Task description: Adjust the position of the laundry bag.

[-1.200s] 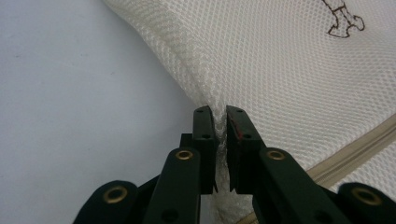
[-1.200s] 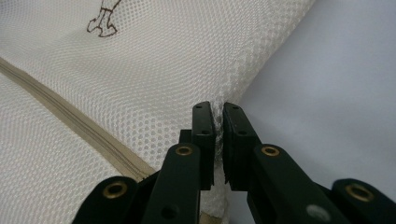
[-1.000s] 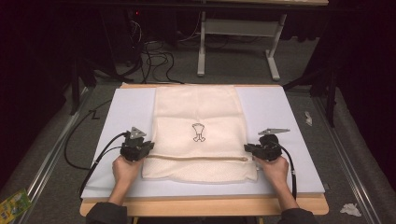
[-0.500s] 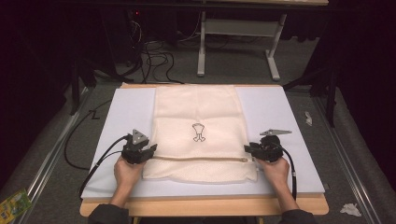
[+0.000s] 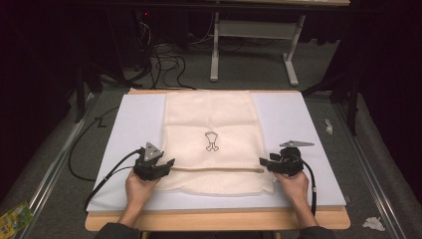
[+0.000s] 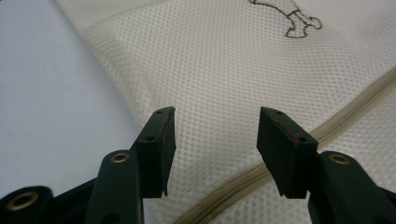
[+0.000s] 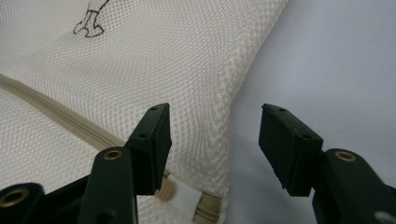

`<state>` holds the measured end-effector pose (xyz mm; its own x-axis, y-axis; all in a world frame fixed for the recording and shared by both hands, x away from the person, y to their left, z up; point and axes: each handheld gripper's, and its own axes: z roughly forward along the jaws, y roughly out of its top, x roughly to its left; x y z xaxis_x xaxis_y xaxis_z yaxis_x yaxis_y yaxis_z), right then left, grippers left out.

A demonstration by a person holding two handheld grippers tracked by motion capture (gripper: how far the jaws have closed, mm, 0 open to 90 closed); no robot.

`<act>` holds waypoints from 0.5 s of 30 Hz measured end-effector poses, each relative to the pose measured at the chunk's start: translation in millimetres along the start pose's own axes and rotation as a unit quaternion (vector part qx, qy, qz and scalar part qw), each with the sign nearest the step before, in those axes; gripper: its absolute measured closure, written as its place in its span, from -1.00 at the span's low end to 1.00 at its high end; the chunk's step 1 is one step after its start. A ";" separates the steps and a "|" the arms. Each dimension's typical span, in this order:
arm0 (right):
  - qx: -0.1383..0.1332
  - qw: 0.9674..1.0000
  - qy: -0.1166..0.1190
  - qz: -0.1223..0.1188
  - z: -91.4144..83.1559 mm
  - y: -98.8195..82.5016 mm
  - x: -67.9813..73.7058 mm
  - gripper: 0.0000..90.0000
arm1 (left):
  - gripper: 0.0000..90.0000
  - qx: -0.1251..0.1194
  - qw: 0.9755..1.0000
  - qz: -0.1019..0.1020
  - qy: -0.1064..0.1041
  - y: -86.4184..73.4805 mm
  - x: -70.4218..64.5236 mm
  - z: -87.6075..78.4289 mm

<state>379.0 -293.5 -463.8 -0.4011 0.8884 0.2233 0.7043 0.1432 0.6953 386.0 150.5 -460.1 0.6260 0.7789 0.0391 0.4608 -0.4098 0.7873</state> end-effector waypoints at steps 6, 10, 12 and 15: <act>0.009 1.000 -0.004 0.014 1.8 -2.1 2.3 -0.05 | 0.01 -0.002 1.000 -0.009 -0.017 -0.8 -7.8 9.5; 0.018 1.000 -0.006 0.013 2.9 -2.9 4.8 -0.03 | 0.01 0.002 1.000 -0.001 -0.022 4.0 -15.1 15.1; 0.020 1.000 -0.009 0.011 3.0 -2.6 5.4 -0.03 | 0.00 0.002 1.000 0.000 -0.025 5.5 -16.2 16.2; 0.022 1.000 -0.012 0.010 3.4 -2.6 6.1 -0.03 | -0.01 0.002 1.000 -0.002 -0.027 8.7 -18.5 19.7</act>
<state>376.8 -286.9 -466.6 -0.3737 0.9010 0.2203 0.7367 0.1440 0.6607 390.8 123.1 -466.1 0.6578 0.7532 0.0023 0.4656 -0.4091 0.7847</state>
